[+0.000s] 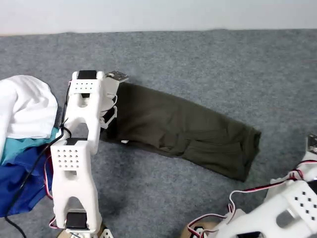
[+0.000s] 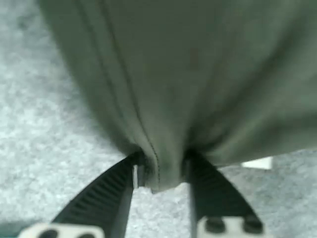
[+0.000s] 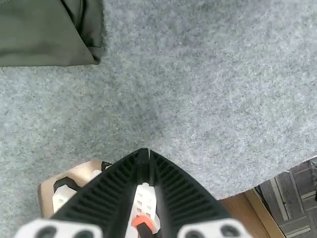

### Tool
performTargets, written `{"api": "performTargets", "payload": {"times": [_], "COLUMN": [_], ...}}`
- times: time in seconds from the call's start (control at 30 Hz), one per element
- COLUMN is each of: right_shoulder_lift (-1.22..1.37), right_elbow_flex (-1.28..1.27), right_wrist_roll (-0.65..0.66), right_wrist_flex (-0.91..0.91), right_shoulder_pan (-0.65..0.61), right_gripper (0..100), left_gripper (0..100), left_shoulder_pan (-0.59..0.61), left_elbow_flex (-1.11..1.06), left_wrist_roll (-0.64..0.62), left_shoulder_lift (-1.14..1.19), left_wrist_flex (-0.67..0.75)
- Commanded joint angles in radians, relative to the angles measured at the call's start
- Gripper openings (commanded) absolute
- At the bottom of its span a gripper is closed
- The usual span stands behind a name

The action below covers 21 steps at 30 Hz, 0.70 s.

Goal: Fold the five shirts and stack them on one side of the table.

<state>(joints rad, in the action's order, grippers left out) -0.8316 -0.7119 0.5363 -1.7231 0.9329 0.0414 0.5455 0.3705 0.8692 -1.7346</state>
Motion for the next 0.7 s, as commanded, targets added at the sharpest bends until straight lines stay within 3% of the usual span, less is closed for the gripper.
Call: {"api": "performTargets", "payload": {"times": [0.0,0.27,0.47,0.67], "right_shoulder_lift": [-0.022,-0.024,-0.067,-0.179], "right_elbow_flex": [0.008,0.009,0.014,0.014], "right_wrist_roll": [0.009,0.009,0.021,0.216], "right_wrist_flex": [-0.013,-0.016,-0.008,-0.007], "right_shoulder_pan": [0.005,0.012,0.087,0.206], "right_gripper": [0.9,0.9,0.9,0.9], "left_gripper": [4,0,0,0], "left_shoulder_pan": [-0.021,-0.078,-0.132,-0.253], "left_elbow_flex": [0.005,0.007,0.001,0.001], "left_wrist_roll": [-0.002,-0.002,-0.003,-0.005], "left_shoulder_lift": [0.017,-0.006,-0.184,-0.358], "left_wrist_flex": [-0.017,-0.017,-0.017,-0.018]}}
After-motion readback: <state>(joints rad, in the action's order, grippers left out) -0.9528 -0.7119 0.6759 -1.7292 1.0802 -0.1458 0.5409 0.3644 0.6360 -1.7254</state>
